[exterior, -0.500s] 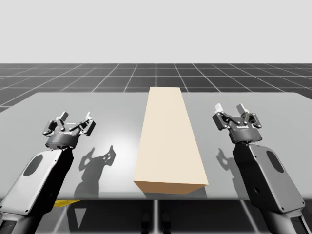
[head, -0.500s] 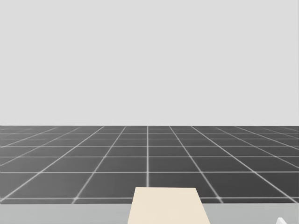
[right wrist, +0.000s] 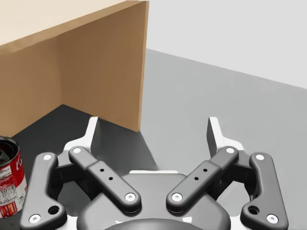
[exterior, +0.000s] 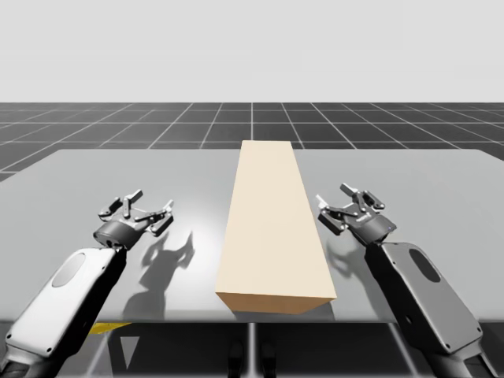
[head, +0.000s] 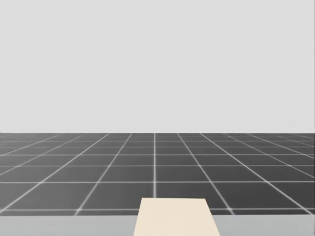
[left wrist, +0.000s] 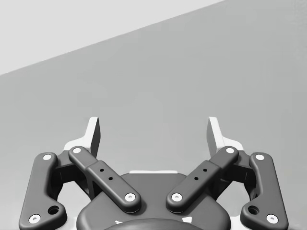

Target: Retrieve the object from inside the box.

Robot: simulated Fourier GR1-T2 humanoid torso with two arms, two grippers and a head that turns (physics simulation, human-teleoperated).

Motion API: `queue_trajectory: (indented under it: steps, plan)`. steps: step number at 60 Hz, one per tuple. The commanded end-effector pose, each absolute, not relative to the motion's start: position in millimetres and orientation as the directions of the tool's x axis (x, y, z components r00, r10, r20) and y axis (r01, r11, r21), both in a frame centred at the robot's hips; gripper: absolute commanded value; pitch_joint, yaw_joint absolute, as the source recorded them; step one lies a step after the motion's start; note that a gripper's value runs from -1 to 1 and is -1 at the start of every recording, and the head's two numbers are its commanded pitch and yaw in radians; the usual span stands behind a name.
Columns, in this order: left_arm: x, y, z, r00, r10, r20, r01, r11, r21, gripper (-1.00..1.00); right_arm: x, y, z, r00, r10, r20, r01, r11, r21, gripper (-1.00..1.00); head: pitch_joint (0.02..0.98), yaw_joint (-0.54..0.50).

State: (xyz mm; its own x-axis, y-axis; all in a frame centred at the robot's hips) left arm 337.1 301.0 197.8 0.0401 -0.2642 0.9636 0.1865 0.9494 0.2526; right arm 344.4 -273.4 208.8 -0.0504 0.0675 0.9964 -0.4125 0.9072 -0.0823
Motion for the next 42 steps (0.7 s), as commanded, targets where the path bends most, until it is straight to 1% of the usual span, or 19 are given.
queue_trajectory:
  steps: [1,2,3,4,5,8,10,11,13,22,26,29,31,33,35,37,39,40,42]
  plan:
    - [319,266,182,0.033,-0.33,0.943,0.44,0.852,0.283,-1.0,318,-230,190,-0.059,0.147,0.9874,-0.676,0.722,-0.148,-1.0,0.077,-0.01]
    - [316,263,182,0.024,-0.335,0.942,0.468,0.836,0.285,-1.0,315,-227,189,-0.072,0.159,0.9847,-0.7,0.695,-0.164,-1.0,0.077,-0.01]
    - [315,262,181,0.017,-0.337,0.941,0.48,0.829,0.288,-1.0,313,-225,188,-0.073,0.162,0.9841,-0.713,0.681,-0.165,-1.0,0.076,-0.02]
    - [311,257,181,0.0,-0.345,0.939,0.521,0.801,0.294,-1.0,307,-220,186,-0.078,0.173,0.9818,-0.749,0.64,-0.173,-1.0,0.076,-0.02]
    - [309,255,180,-0.005,-0.348,0.937,0.534,0.791,0.297,-1.0,305,-219,185,-0.081,0.176,0.9811,-0.759,0.627,-0.175,-1.0,0.075,-0.02]
    - [302,246,179,-0.031,-0.366,0.93,0.592,0.743,0.312,-1.0,296,-211,181,-0.099,0.194,0.976,-0.813,0.55,-0.192,-1.0,0.075,-0.02]
    - [301,244,178,-0.036,-0.372,0.928,0.607,0.729,0.315,-1.0,294,-210,180,-0.096,0.195,0.9762,-0.825,0.533,-0.187,-1.0,0.074,-0.02]
    - [298,241,177,-0.043,-0.379,0.924,0.626,0.711,0.32,-1.0,291,-208,178,-0.105,0.202,0.9737,-0.837,0.512,-0.196,-1.0,0.073,-0.02]
    - [297,237,176,-0.044,-0.384,0.922,0.633,0.704,0.323,-1.0,290,-206,177,-0.1,0.209,0.9727,-0.845,0.499,-0.194,-1.0,0.074,-0.02]
    - [296,233,174,-0.046,-0.394,0.918,0.64,0.694,0.33,-1.0,292,-208,173,-0.088,0.207,0.9744,-0.829,0.526,-0.187,-1.0,0.077,-0.02]
    - [296,232,173,-0.046,-0.398,0.916,0.641,0.692,0.332,-1.0,294,-208,171,-0.097,0.205,0.9739,-0.83,0.523,-0.193,-1.0,0.078,-0.03]
    - [296,232,173,-0.045,-0.398,0.916,0.64,0.692,0.332,-1.0,298,-207,169,-0.105,0.183,0.9775,-0.829,0.527,-0.188,-1.0,0.081,-0.03]
    - [296,232,173,-0.044,-0.398,0.916,0.641,0.693,0.332,-1.0,303,-207,165,-0.106,0.143,0.9841,-0.83,0.533,-0.166,-1.0,0.082,-0.03]
    - [296,232,173,-0.044,-0.396,0.917,0.641,0.693,0.33,-1.0,308,-207,162,-0.102,0.123,0.9871,-0.83,0.536,-0.153,-1.0,0.082,-0.04]
    - [296,232,173,-0.043,-0.397,0.917,0.64,0.693,0.33,-1.0,311,-206,160,-0.103,0.113,0.9883,-0.83,0.538,-0.147,-1.0,0.083,-0.04]
    - [297,232,172,-0.044,-0.398,0.916,0.638,0.694,0.332,-1.0,317,-204,155,-0.092,0.094,0.9914,-0.828,0.547,-0.128,-1.0,0.084,-0.04]
    - [296,232,172,-0.043,-0.398,0.916,0.638,0.695,0.332,-1.0,321,-202,151,-0.104,0.074,0.9918,-0.821,0.557,-0.128,-1.0,0.084,-0.04]
    - [296,232,172,-0.043,-0.398,0.916,0.638,0.695,0.331,-1.0,325,-200,147,-0.1,0.052,0.9936,-0.818,0.564,-0.112,-1.0,0.086,-0.04]
    - [297,232,172,-0.043,-0.399,0.916,0.638,0.694,0.332,-1.0,329,-197,143,-0.101,0.041,0.994,-0.811,0.575,-0.107,-1.0,0.089,-0.04]
